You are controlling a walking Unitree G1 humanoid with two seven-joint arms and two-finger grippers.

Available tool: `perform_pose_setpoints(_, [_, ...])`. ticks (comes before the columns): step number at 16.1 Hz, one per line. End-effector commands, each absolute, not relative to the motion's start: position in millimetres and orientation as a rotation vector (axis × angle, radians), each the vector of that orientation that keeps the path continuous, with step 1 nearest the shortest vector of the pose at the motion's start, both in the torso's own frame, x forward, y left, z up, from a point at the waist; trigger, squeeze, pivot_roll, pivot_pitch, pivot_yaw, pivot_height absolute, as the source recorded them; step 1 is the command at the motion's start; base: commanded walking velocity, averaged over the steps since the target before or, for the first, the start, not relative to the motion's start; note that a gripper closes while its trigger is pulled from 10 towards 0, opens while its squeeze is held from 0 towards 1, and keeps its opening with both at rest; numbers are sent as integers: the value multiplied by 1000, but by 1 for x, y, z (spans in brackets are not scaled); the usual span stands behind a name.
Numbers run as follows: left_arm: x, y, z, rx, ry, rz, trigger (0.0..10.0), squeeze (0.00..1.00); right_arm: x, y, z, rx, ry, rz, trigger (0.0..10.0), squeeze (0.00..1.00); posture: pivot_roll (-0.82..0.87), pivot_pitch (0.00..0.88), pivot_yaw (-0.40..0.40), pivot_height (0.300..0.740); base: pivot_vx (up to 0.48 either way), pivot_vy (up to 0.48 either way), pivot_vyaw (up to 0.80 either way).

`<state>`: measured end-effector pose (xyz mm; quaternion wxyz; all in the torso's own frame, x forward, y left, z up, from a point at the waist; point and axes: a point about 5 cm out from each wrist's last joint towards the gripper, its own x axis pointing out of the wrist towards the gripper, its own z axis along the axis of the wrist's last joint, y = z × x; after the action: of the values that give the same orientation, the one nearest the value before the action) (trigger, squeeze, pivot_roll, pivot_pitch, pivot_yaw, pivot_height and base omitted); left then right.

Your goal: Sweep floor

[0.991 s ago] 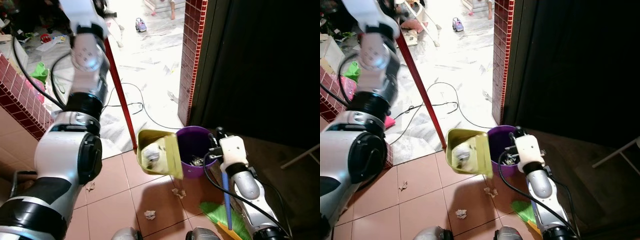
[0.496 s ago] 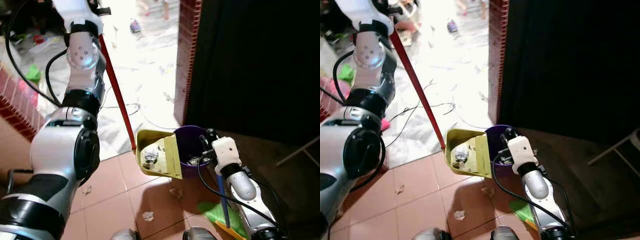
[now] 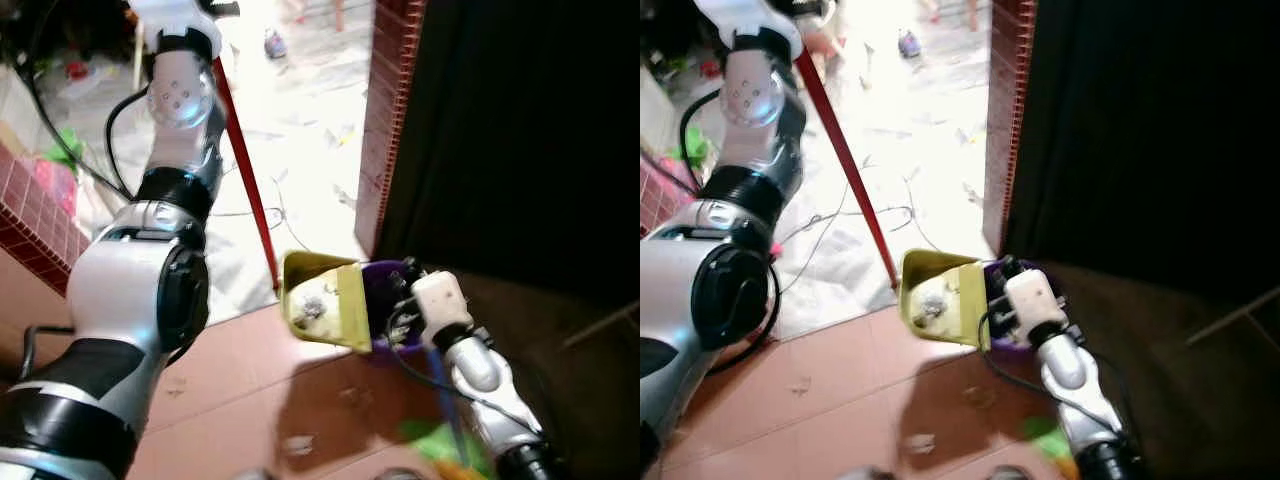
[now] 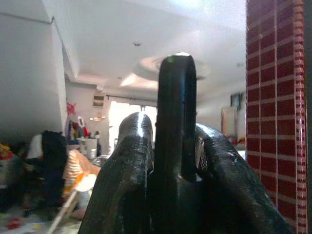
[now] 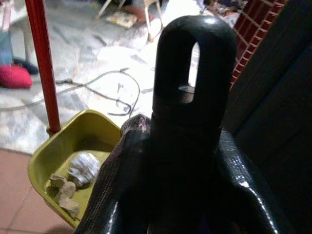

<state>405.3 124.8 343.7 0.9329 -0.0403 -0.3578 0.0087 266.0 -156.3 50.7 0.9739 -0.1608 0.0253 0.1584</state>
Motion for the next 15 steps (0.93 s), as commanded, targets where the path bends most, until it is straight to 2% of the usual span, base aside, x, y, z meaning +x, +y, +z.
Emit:
perform_pose_setpoints(1, [402, 132, 359, -103, -795, 43, 10000, 0, 268, -158, 54, -378, 36, 339, 10000, 0, -253, 0, 105, 740, 0, 0, 0])
perform_pose_setpoints(15, [402, 132, 359, -103, -795, 43, 10000, 0, 268, -158, 54, -378, 36, 339, 10000, 0, -253, 0, 105, 740, 0, 0, 0])
